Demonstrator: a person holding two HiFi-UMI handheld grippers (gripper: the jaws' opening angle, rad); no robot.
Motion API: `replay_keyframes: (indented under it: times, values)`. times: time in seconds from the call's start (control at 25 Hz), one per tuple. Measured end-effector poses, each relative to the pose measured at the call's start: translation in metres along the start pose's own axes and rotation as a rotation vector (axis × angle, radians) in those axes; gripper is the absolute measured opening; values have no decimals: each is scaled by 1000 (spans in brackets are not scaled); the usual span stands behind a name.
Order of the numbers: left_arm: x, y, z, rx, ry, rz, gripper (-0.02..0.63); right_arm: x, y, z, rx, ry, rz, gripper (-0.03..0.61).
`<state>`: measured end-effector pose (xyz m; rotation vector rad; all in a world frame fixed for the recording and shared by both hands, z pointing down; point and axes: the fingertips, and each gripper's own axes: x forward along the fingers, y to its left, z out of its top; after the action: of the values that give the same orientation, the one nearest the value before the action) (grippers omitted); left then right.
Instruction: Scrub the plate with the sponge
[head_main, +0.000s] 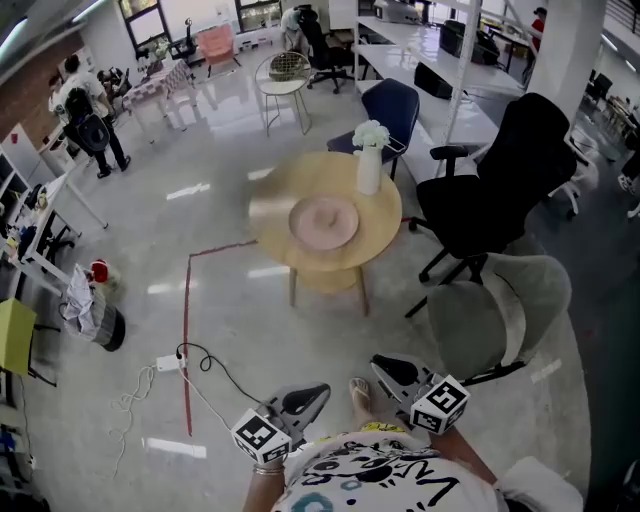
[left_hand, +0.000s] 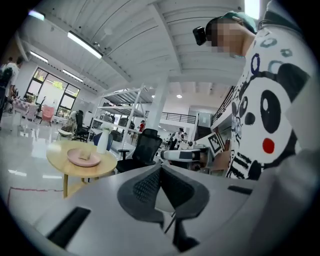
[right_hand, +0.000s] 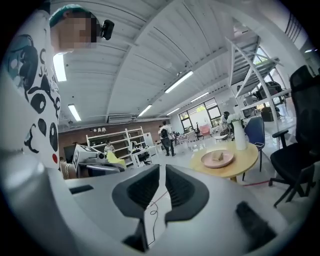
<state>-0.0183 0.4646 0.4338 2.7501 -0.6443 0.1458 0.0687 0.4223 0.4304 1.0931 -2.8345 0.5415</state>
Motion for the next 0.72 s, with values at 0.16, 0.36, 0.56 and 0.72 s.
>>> replay_keyframes:
  times: [0.16,0.36,0.56,0.72]
  values:
    - [30,37,35,14,-40,27,15,18,-33,21,-9,-11,19,29]
    - [62,74,61,41,-51,54,15,33,-68,37,-36,9,42,29]
    - [81,99,69,48,-59,89,15,44,-95,42,-52,31,93,29]
    - [92,114,65,27,-60,126,15,58,-117,42,-47,56,130,29]
